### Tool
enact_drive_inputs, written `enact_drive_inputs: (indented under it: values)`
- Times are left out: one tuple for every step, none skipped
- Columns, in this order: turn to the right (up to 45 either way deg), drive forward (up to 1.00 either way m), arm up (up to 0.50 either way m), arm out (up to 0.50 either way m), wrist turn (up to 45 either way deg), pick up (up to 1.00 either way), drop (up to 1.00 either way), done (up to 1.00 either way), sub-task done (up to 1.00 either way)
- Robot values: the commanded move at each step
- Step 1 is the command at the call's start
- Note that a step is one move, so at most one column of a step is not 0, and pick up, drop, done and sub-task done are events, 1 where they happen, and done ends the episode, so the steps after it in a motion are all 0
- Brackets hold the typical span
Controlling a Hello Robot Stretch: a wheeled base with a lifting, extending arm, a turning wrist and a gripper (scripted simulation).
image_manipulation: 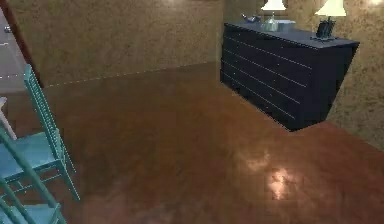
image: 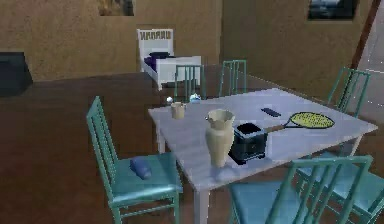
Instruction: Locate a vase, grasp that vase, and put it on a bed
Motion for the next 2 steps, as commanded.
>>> enact_drive_inputs:
  values:
    - [45.0, 0.0, 0.0, 0.0, 0.0, 0.0, 0.0, 0.0, 0.0]
    - [15.0, 0.0, 0.0, 0.0, 0.0, 0.0, 0.0, 0.0, 0.0]
